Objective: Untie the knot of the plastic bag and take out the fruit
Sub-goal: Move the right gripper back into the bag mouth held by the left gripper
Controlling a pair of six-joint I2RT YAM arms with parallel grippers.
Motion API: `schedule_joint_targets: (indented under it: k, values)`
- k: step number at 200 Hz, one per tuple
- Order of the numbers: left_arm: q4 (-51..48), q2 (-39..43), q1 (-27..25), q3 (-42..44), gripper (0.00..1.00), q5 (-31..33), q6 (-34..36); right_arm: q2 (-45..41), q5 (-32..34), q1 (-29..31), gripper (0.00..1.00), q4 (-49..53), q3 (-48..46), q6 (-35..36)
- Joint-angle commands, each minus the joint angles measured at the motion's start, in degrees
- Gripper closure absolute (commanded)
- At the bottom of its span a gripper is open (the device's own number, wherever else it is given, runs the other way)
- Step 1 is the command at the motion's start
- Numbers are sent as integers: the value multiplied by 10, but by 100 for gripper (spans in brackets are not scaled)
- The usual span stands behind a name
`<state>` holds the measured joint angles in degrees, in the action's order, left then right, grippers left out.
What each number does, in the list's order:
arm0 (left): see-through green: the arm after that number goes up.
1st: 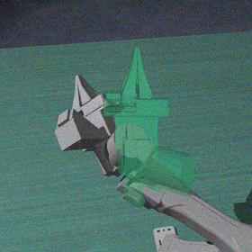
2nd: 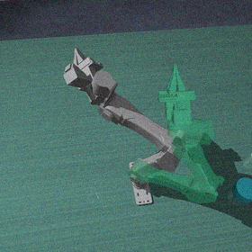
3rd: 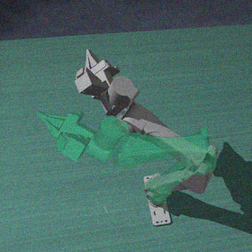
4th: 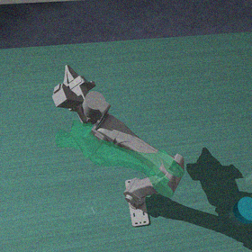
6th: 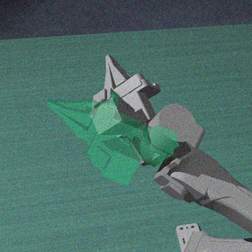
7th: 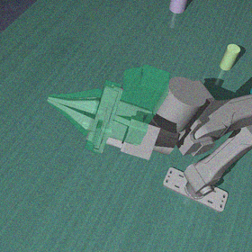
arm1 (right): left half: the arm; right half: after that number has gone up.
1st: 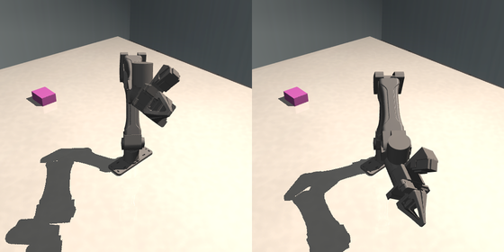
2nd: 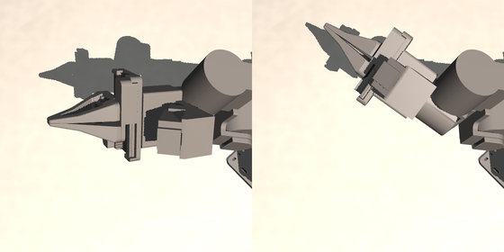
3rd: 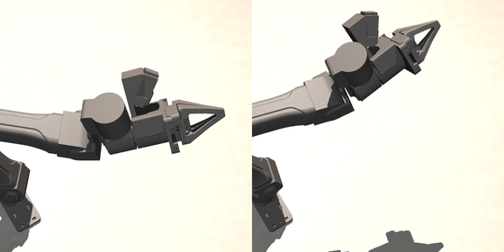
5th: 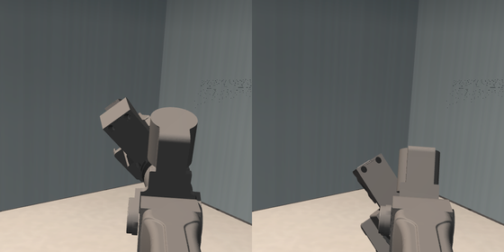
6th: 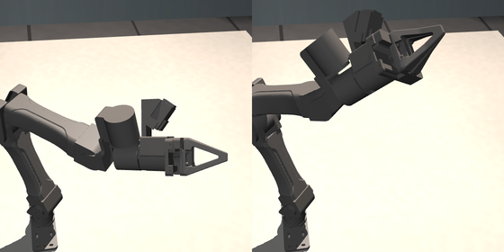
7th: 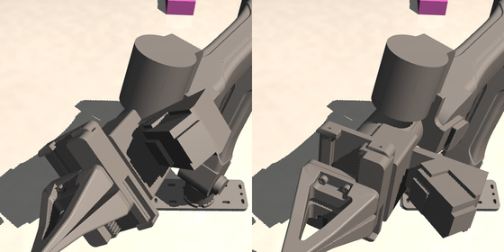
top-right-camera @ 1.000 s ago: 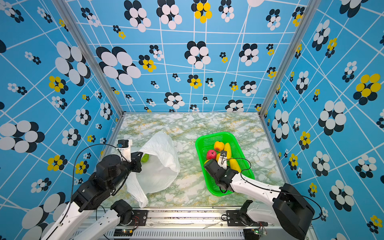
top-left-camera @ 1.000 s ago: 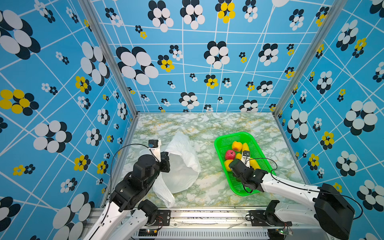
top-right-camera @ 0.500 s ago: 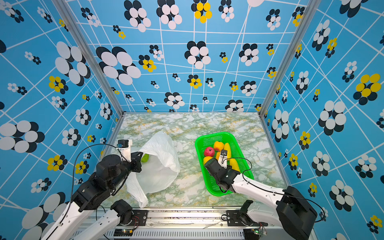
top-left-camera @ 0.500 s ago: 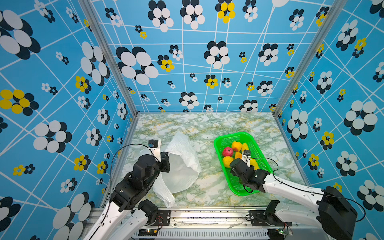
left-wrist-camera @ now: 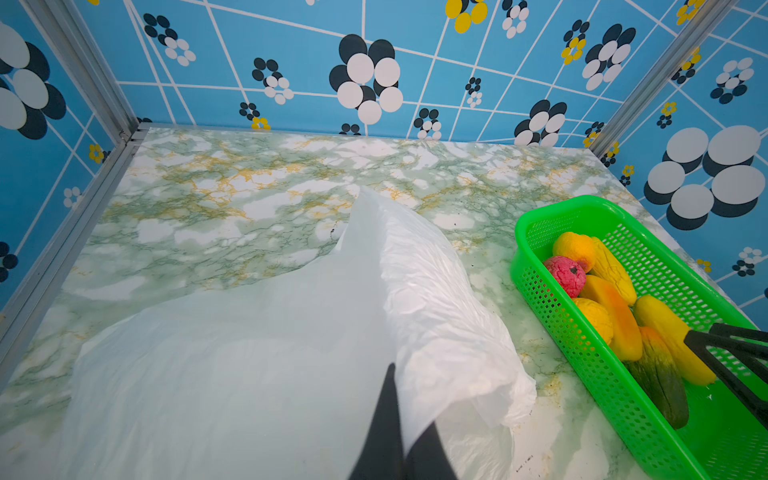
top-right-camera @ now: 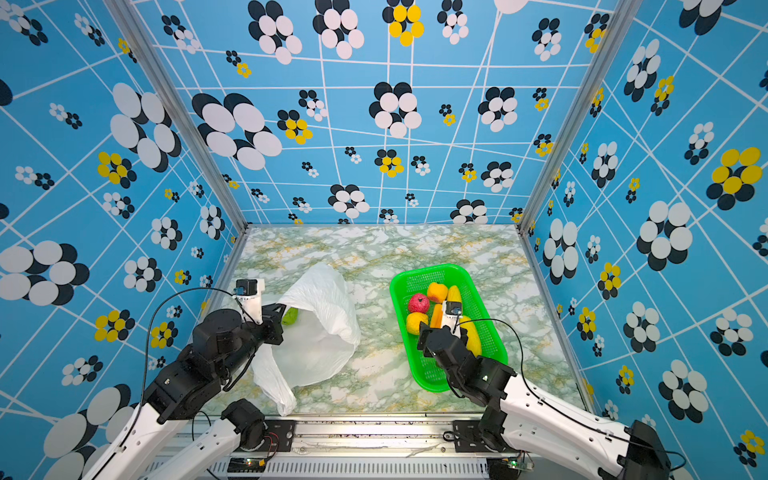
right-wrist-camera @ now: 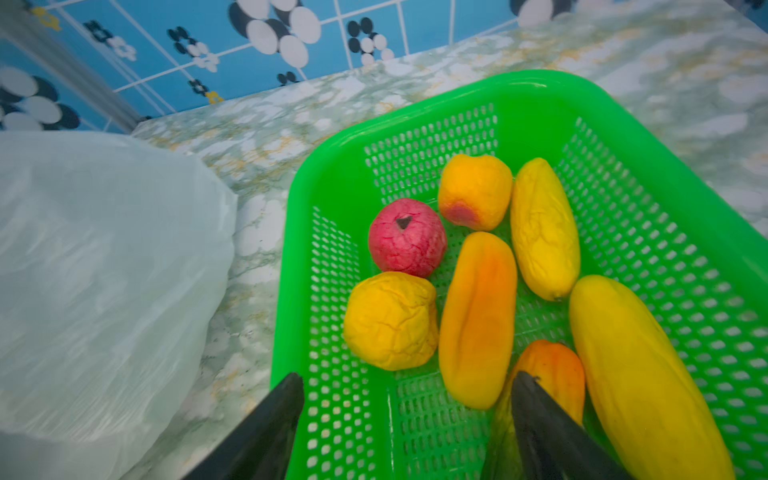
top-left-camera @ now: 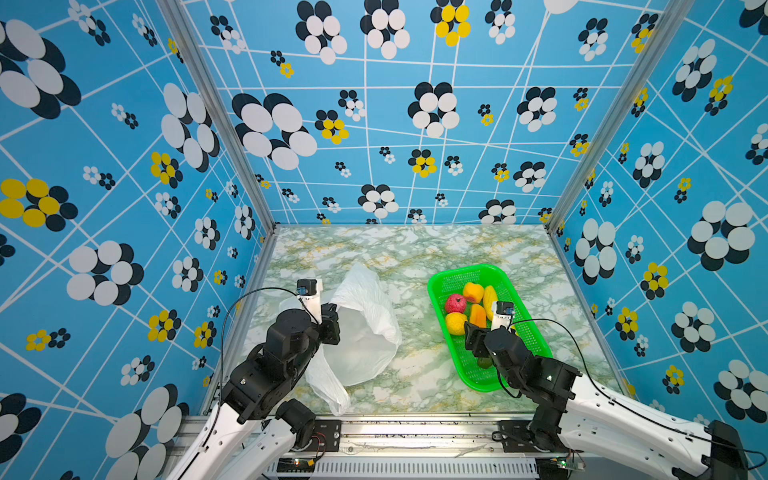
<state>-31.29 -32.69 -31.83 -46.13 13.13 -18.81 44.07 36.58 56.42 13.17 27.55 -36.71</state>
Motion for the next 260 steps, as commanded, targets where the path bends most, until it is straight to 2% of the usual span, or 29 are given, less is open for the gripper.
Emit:
schedule_joint_targets:
  k: [1, 46, 60, 95, 133, 175, 217, 260]
  values:
    - [5, -10, 5, 3, 100, 12, 0, -5, 4, 61, 21, -78, -6, 87]
    - [5, -14, 6, 1, 100, 8, 1, 104, -1, 168, 29, -196, 25, 159]
    - [4, -16, 6, -1, 100, 12, 2, 152, -10, 186, 35, -208, 52, 169]
    - [6, -19, 6, -1, 100, 12, 3, 265, -85, 216, 46, -263, 115, 187]
    - [3, -14, 6, -3, 100, 9, 3, 370, -92, 274, 51, -275, 196, 212]
    - [3, -12, 6, 0, 100, 5, 2, 448, -151, 283, 54, -286, 251, 213]
    - [0, -6, 6, -1, 100, 3, 0, 527, -145, 285, 60, -255, 311, 195]
    - [1, -4, 6, 2, 100, 1, 0, 577, -133, 283, 61, -250, 342, 190]
